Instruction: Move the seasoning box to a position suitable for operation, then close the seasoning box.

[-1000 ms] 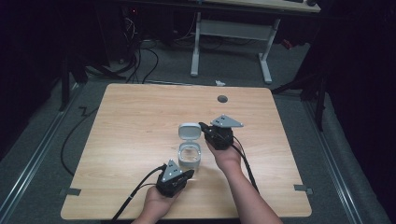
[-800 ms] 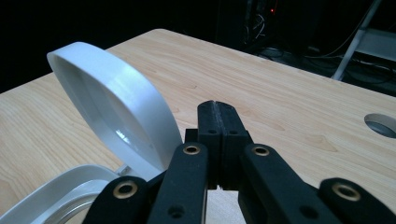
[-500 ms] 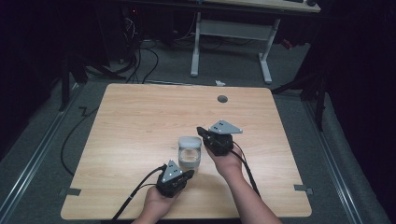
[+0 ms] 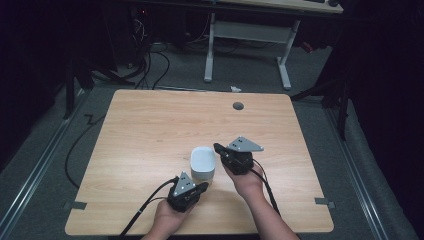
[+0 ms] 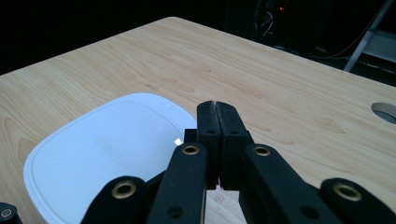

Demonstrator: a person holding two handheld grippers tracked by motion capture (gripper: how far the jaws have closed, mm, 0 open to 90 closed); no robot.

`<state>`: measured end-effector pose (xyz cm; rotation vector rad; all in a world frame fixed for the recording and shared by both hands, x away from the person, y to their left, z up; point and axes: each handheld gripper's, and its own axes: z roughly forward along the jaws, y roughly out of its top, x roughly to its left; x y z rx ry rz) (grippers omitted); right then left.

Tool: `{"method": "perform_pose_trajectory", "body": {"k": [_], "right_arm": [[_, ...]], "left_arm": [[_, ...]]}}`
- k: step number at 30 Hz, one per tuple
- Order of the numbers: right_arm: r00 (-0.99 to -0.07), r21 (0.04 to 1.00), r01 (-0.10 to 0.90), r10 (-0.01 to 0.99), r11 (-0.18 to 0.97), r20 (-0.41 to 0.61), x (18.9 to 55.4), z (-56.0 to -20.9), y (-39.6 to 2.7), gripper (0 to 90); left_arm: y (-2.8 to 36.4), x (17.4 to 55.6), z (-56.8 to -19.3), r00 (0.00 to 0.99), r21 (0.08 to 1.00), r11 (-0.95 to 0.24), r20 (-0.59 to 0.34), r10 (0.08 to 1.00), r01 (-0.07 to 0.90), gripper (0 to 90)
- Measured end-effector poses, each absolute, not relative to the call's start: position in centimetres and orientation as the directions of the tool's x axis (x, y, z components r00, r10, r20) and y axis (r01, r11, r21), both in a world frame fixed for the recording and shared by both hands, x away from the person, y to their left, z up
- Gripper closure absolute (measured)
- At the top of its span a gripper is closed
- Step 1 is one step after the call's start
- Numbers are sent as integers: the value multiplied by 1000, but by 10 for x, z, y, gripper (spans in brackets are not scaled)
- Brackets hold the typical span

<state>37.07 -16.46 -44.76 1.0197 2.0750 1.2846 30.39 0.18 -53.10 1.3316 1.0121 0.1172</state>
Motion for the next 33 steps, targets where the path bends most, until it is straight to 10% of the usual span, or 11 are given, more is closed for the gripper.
{"method": "perform_pose_trajectory", "body": {"k": [17, 33], "right_arm": [[-560, 896, 377, 828, 235, 19, 366, -460, -189, 859], [-492, 888, 417, 870, 193, 42, 362, -474, -224, 766]], "left_arm": [[49, 299, -496, 607, 838, 308, -541, 583, 451, 874], [124, 339, -499, 447, 873, 334, -473, 759, 356, 623]]}}
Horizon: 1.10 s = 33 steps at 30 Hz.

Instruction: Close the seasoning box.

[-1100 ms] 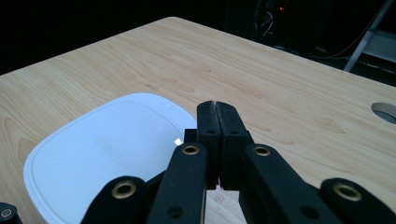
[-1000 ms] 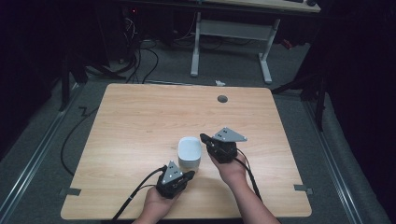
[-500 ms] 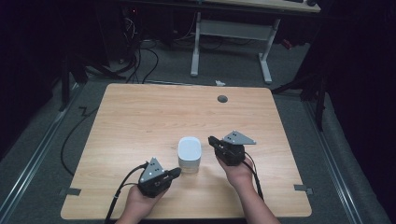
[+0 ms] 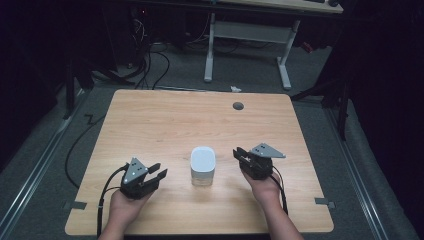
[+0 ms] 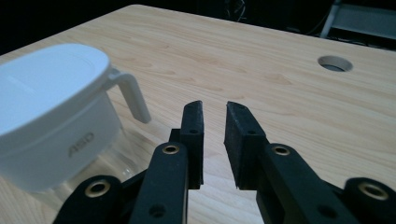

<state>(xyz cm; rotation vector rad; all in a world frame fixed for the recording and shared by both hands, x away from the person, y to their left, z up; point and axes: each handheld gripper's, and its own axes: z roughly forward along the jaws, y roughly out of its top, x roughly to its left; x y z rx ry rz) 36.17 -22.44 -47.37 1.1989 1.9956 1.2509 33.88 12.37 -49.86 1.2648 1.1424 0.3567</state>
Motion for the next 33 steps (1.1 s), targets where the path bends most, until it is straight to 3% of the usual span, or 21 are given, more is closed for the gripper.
{"method": "perform_pose_trajectory", "body": {"k": [11, 16, 20, 24, 33], "right_arm": [[-407, 877, 457, 912, 152, 54, 349, -495, -266, 694], [-351, 879, 458, 936, 133, 41, 330, -508, -294, 610], [-311, 890, 438, 950, 123, 22, 305, -516, -309, 567], [-299, 897, 427, 954, 112, 23, 298, -514, -314, 553], [-322, 885, 447, 947, 132, 22, 304, -519, -305, 536]], "left_arm": [[159, 352, -513, 325, 863, 369, -479, 815, 346, 552], [176, 342, -524, 286, 882, 336, -433, 855, 331, 531], [198, 325, -533, 222, 868, 378, -457, 861, 322, 519], [199, 323, -531, 215, 870, 391, -462, 861, 301, 512], [184, 326, -541, 258, 893, 301, -394, 882, 335, 501]]}}
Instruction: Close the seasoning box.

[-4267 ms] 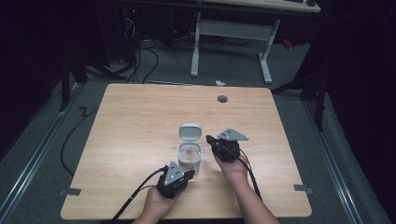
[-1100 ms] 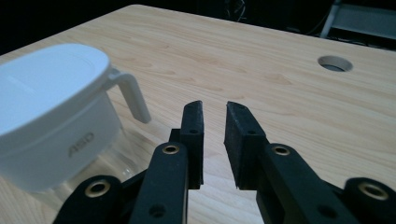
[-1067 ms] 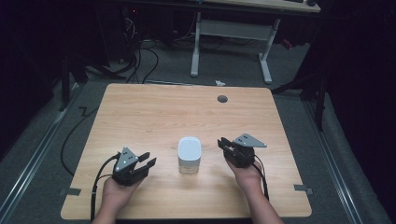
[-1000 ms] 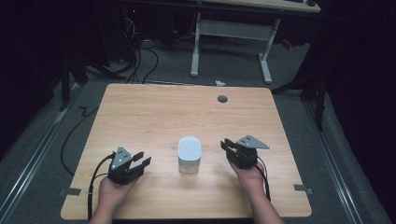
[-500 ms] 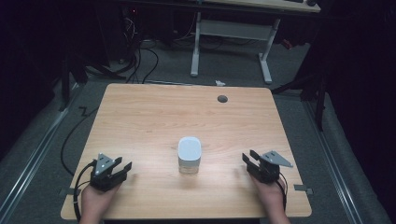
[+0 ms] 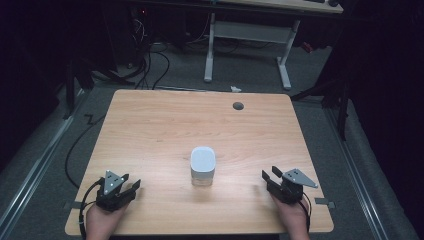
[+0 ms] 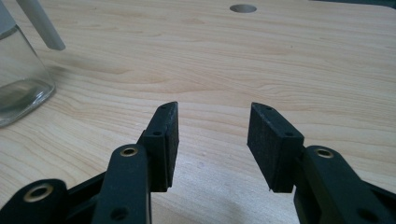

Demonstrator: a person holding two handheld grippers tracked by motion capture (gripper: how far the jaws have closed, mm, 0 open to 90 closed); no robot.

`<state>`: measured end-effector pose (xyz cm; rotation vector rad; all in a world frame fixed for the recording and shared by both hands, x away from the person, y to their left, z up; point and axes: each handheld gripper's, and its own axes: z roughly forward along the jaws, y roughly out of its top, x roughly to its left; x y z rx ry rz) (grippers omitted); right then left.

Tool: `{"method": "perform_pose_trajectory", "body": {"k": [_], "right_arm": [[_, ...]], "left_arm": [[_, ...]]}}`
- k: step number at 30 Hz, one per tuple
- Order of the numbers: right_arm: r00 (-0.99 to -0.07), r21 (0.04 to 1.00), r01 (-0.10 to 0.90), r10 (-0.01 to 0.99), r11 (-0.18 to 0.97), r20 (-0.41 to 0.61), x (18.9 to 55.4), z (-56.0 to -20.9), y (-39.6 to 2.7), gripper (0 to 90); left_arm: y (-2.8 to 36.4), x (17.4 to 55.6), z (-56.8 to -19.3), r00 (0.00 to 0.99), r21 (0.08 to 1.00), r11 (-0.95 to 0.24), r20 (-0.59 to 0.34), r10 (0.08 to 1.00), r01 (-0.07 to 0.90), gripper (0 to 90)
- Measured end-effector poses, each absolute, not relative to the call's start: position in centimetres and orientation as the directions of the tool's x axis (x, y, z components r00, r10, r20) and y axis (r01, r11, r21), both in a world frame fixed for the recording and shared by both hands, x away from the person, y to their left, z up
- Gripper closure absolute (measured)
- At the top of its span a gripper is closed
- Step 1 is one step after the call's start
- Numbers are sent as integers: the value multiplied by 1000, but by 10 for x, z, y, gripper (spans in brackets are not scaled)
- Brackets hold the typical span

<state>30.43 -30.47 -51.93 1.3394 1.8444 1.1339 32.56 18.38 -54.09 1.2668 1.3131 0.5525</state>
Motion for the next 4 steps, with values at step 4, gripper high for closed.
{"method": "perform_pose_trajectory", "body": {"k": [4], "right_arm": [[-322, 882, 454, 946, 128, 28, 305, -520, -302, 532]], "left_arm": [[190, 326, -538, 250, 882, 336, -425, 870, 330, 500]]}}
